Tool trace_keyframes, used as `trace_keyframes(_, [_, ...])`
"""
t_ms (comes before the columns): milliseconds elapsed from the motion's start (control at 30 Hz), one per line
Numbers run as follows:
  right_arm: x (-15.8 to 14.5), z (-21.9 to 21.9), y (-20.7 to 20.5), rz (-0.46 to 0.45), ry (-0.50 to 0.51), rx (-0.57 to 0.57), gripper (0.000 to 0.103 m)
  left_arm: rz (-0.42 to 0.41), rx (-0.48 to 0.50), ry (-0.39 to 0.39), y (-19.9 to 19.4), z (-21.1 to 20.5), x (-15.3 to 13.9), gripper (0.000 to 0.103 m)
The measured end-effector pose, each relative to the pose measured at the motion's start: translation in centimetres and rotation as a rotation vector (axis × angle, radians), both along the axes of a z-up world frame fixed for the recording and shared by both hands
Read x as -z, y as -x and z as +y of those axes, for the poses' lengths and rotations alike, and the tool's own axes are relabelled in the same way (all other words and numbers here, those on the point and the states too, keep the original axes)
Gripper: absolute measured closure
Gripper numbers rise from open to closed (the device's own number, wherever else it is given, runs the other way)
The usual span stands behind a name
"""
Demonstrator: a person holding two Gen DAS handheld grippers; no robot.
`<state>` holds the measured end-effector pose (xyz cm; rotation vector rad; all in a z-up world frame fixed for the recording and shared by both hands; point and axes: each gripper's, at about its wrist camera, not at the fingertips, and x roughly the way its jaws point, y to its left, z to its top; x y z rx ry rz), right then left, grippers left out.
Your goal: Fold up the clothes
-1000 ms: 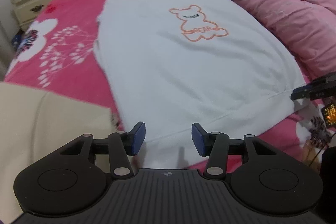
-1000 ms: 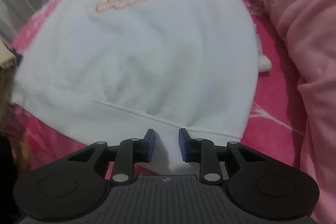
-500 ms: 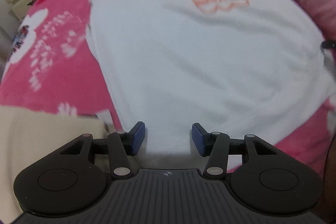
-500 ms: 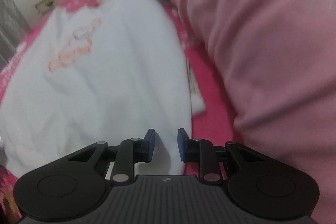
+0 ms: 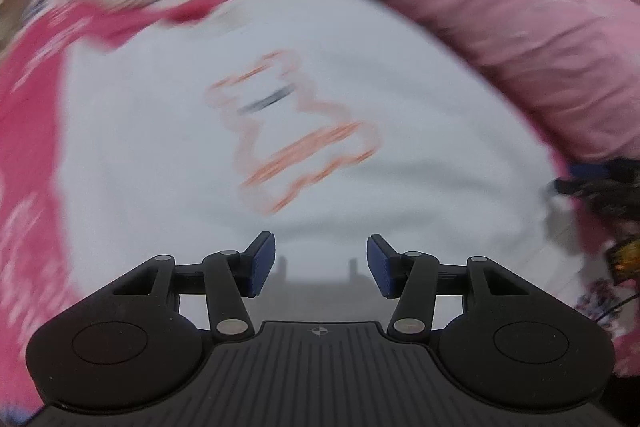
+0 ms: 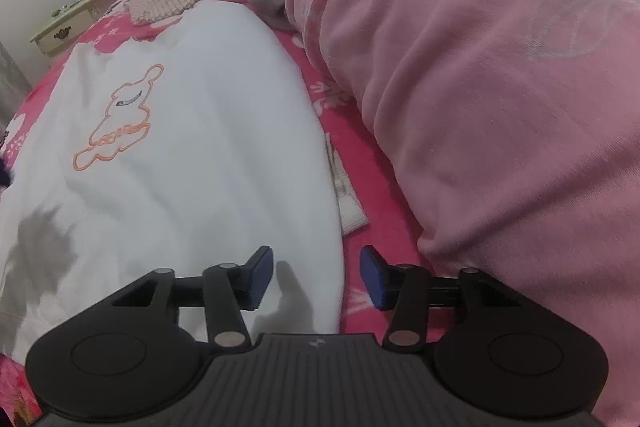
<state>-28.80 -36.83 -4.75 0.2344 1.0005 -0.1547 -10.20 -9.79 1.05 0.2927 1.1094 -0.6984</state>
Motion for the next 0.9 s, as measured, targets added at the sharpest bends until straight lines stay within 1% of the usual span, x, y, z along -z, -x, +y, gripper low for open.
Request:
trace_keyframes(67, [0.4,-0.4,-0.5,0.015,-0.018,0.011,0.051,0.031,0.037,0.099,-0.1,-2.4,0.8,0.051])
trace_keyframes(133, [0.7,-0.9,-0.6,0.02,-0.057,0.027,0.051,0.072,0.06,0.186,0.1,-4.0,2.1,0.051])
trace_keyframes(233, [1.3,-1.3,-0.5,0.04,-0.119,0.024,0.051,0.144,0.09,0.266,0.4,-5.6,3.8,0.051])
trace_keyframes(300, [1.3,-1.4,-0.2,0.02,-0.11,0.032,0.052,0.167,0.123,0.29,0.5,-6.3,4.7,0.051])
trace_keyframes(333, [1.1,-1.5,0.0,0.003,-0.095,0.04,0.052,0.154,0.141,0.289,0.6,-6.5,5.0,0.051])
trace_keyframes(400, [0.7,-1.7,0.4,-0.022,-0.052,0.052,0.062,0.109,0.171,0.259,0.9,-6.9,5.9,0.05])
trace_keyframes(467, [0.4,-1.2,0.8,-0.03,0.018,0.027,0.066,0.1,0.189,0.227,0.8,-7.3,6.8,0.05])
trace_keyframes(500, [0.2,-0.8,1.1,-0.039,0.064,0.015,0.07,0.108,0.186,0.217,0.7,-7.2,7.3,0.05])
trace_keyframes(600, [0.3,0.4,1.7,-0.056,0.258,-0.023,0.081,0.16,0.158,0.208,0.2,-6.8,8.8,0.05])
trace_keyframes(633, [0.6,0.6,1.8,-0.054,0.305,-0.037,0.081,0.168,0.15,0.209,0.1,-6.7,9.2,0.05])
trace_keyframes(667, [1.0,0.6,1.5,-0.046,0.327,-0.047,0.081,0.17,0.146,0.213,0.0,-6.6,9.4,0.05])
trace_keyframes(733, [1.7,0.5,1.1,-0.041,0.351,-0.058,0.081,0.164,0.148,0.215,0.1,-6.7,9.6,0.05])
trace_keyframes(833, [2.3,0.1,0.1,-0.058,0.285,-0.055,0.078,0.146,0.163,0.207,0.4,-6.9,9.5,0.05])
trace_keyframes(900, [3.0,0.3,-0.6,-0.053,0.25,-0.066,0.073,0.133,0.176,0.201,0.6,-7.0,9.4,0.049])
